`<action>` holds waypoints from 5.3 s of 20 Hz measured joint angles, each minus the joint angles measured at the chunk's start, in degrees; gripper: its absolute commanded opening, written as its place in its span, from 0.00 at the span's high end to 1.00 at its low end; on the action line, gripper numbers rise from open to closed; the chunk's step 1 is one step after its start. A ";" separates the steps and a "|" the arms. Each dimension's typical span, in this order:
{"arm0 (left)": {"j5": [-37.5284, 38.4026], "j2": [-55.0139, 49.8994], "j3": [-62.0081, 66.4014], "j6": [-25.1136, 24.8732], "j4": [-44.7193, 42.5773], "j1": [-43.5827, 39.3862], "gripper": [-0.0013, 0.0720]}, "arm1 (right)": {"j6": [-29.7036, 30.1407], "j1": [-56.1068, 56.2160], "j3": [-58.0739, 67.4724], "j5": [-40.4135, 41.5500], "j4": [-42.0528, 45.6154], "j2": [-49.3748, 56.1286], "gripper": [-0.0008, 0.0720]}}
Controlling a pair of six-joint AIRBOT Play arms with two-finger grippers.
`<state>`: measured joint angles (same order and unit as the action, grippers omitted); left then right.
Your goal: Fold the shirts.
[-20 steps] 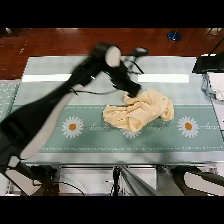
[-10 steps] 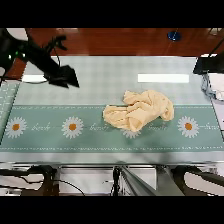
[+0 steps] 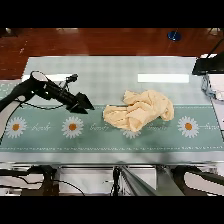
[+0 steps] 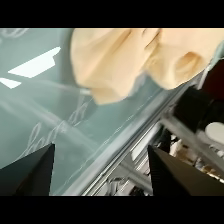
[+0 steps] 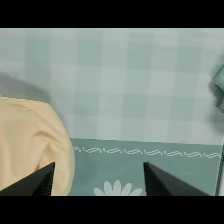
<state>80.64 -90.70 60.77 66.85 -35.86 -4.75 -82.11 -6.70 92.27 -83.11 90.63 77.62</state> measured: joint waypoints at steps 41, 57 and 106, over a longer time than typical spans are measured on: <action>-7.15 -12.22 8.68 3.23 8.33 -16.37 0.92 | 15.30 -12.63 -35.60 9.31 -35.30 0.90 0.14; -6.75 -6.67 13.62 3.67 6.75 -14.27 0.93 | 12.63 3.37 -29.77 15.39 -38.51 -1.03 0.95; -18.32 26.40 -9.14 12.83 -18.25 -0.98 0.92 | -8.46 19.61 -23.91 25.66 -18.75 2.05 0.95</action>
<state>62.33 -64.29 51.64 79.68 -54.11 -5.74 -90.56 12.91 68.36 -57.45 71.88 79.68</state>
